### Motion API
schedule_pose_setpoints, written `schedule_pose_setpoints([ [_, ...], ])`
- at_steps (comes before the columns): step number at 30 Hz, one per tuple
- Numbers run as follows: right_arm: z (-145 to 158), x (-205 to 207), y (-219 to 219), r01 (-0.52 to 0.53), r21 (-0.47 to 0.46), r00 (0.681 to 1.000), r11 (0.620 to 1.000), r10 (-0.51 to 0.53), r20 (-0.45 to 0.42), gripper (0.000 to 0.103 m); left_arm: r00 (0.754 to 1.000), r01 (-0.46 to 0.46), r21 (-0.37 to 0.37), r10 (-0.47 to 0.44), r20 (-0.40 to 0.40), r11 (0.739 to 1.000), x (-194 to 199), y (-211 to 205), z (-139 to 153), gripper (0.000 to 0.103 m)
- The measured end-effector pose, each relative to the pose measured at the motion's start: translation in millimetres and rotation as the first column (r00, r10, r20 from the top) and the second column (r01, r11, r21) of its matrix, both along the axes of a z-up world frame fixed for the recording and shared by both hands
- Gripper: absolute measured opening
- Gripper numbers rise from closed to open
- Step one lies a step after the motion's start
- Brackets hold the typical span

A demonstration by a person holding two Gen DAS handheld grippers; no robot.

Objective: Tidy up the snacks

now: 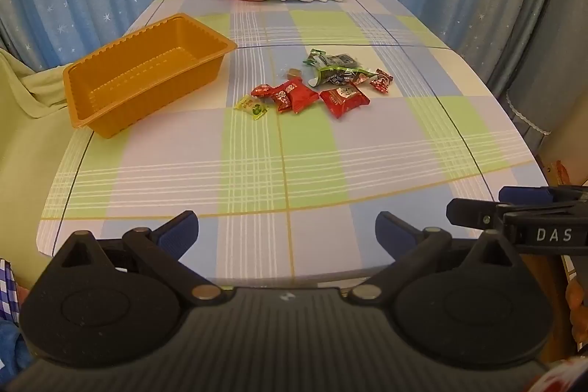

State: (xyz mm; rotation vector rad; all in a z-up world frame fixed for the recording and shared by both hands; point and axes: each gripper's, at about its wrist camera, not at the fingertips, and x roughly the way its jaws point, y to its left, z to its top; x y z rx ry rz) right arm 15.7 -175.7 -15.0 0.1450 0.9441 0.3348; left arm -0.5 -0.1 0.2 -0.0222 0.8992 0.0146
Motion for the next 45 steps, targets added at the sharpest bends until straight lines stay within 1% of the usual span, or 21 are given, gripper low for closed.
schedule_pose_setpoints([
  [9, 2.1, -1.6, 1.0, 0.002, -0.001, 1.000, 1.000, -0.002, 0.004, 0.089, 1.000, 0.005, -0.003, -0.005, -0.001, 1.000, -0.6, -2.2, 0.1, 0.102],
  [14, 3.0, -1.3, 0.5, 0.004, -0.004, 1.000, 1.000, -0.004, 0.003, 0.089, 1.000, 0.006, -0.006, -0.006, -0.003, 1.000, -1.2, -1.2, 5.6, 0.102],
  [45, 3.2, -0.8, -0.2, 0.003, -0.004, 1.000, 1.000, -0.003, 0.000, 0.089, 1.000, 0.004, -0.010, -0.004, -0.010, 1.000, 0.9, 2.2, 4.1, 0.102],
])
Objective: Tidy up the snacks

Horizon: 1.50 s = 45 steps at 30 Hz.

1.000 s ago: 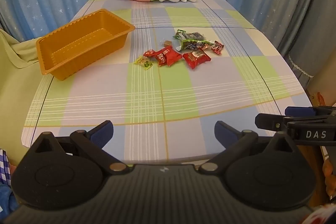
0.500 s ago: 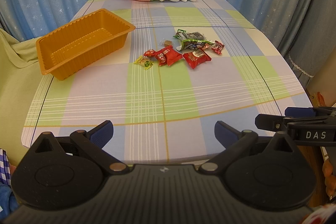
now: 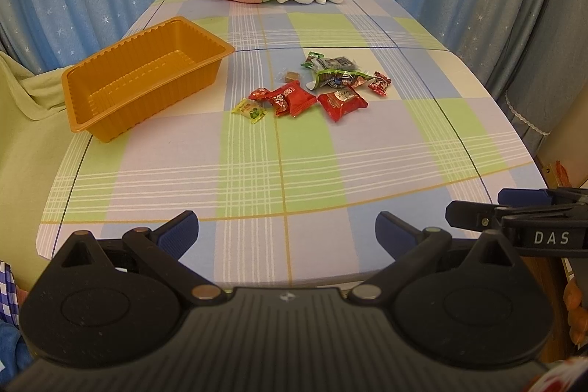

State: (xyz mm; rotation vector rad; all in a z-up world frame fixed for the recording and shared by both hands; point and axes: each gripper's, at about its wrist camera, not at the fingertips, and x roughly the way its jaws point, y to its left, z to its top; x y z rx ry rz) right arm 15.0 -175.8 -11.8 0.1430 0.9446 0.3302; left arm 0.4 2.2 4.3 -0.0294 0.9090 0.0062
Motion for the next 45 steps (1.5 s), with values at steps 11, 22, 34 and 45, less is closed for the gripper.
schedule_pose_setpoints([
  [11, -6.2, 0.4, -7.9, 0.007, 0.007, 1.000, 1.000, -0.007, -0.010, 0.089, 1.000, 0.004, 0.006, -0.004, -0.008, 1.000, 5.8, -10.7, -4.4, 0.102],
  [22, -6.5, 3.2, -7.0, -0.001, 0.009, 1.000, 1.000, 0.001, -0.010, 0.089, 1.000, -0.003, 0.007, 0.003, -0.008, 1.000, 7.5, -9.6, -2.8, 0.102],
  [34, -7.7, 4.5, -6.9, 0.000, 0.009, 1.000, 1.000, 0.000, -0.015, 0.089, 1.000, -0.001, 0.010, 0.001, -0.011, 1.000, 7.7, -9.2, -2.1, 0.102],
  [45, -8.9, 5.3, -7.5, 0.001, 0.012, 1.000, 1.000, -0.001, -0.021, 0.089, 1.000, -0.001, 0.010, 0.001, -0.016, 1.000, 9.6, -10.7, -3.6, 0.102],
])
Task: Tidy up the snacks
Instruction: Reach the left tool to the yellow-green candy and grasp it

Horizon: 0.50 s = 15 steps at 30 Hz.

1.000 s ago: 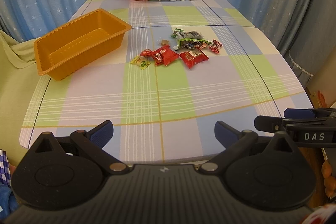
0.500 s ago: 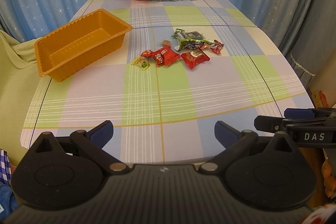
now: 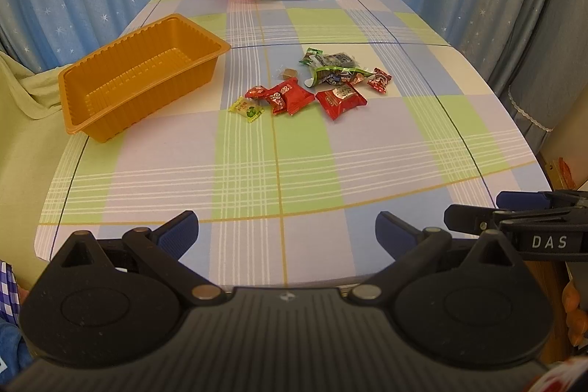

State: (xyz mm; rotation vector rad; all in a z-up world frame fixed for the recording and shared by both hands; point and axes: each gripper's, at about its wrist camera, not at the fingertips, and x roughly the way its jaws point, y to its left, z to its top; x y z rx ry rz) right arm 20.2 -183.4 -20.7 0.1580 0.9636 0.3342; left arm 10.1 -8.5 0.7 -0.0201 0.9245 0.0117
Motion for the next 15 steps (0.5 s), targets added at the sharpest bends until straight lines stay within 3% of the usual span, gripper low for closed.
schedule_pose_setpoints([
  [15, -3.9, 10.8, -5.8, 0.044, 0.012, 0.999, 0.999, -0.044, -0.013, 0.089, 1.000, 0.006, 0.012, -0.006, 0.001, 1.000, 24.3, 14.1, -2.4, 0.102],
])
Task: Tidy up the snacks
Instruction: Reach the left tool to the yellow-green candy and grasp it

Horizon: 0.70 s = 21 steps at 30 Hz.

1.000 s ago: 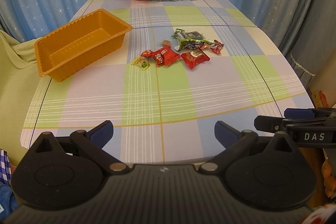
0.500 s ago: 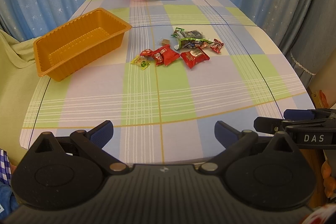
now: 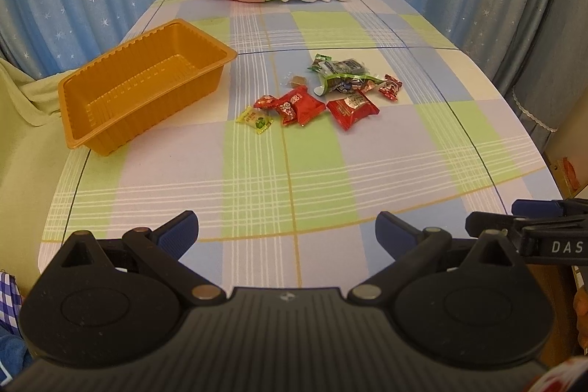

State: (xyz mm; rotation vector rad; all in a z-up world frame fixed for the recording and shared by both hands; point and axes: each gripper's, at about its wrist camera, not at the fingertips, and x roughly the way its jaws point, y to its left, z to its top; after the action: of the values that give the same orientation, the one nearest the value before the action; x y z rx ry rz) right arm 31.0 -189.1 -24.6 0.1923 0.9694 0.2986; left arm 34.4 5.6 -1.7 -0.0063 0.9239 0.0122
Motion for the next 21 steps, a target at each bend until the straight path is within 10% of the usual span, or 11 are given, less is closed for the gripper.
schedule_pose_setpoints([
  [21, -19.8, 62.4, 16.2, 0.128, 0.029, 0.992, 0.991, -0.128, -0.015, 0.089, 0.994, 0.108, 0.040, -0.109, 0.017, 0.993, 93.1, 39.5, -42.5, 0.088],
])
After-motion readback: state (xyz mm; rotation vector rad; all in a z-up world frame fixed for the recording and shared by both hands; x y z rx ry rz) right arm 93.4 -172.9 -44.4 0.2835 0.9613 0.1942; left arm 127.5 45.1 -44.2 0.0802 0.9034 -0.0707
